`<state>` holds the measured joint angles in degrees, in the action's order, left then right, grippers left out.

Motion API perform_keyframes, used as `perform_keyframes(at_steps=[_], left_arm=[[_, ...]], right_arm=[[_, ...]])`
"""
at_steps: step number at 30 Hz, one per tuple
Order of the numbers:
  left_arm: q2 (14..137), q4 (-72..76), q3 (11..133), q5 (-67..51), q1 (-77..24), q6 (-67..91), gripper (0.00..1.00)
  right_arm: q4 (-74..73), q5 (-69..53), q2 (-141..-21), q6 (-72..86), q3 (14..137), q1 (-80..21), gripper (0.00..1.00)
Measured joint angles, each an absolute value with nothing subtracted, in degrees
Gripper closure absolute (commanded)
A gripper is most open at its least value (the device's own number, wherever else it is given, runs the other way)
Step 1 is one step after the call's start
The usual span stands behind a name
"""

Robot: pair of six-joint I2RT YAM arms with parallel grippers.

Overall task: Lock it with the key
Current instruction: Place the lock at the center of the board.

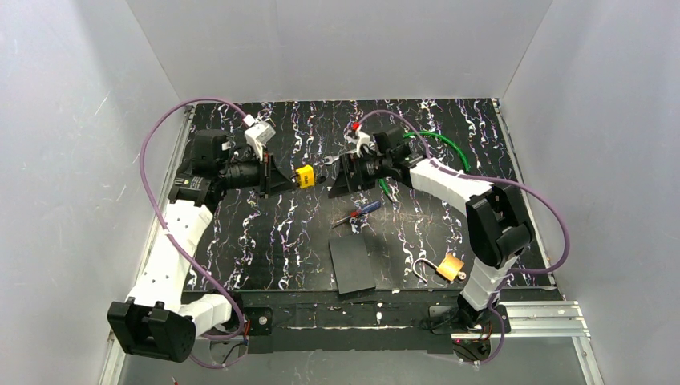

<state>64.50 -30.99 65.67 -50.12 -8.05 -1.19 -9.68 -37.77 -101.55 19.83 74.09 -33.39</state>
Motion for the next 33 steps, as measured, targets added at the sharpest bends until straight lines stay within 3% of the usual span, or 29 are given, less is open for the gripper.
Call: perform_keyframes(at_steps=[4, 9, 20, 33], left_arm=[[65.65, -30.98, 65.69, -50.89, -9.13, -0.87, 1.00], [69.07, -31.89, 65.69, -59.76, -9.08, -1.29, 1.00], [70.70, -32.18, 65.47, -75.50, -9.13, -1.52, 1.00], [70.67, -32.23, 64.12, -77.14, -11.45, -1.50, 1.00]], right_arm=[[-4.41, -43.61, -99.59, 20.66, 66.51, -33.38, 0.04], [-4.00, -51.37, -93.17, 12.16, 64.20, -33.12, 0.15], [-20.79, -52.35, -82.24, -16.44, 69.14, -33.10, 0.41], [-24.06, -57.07, -81.14, -16.34, 69.14, -33.61, 0.59]])
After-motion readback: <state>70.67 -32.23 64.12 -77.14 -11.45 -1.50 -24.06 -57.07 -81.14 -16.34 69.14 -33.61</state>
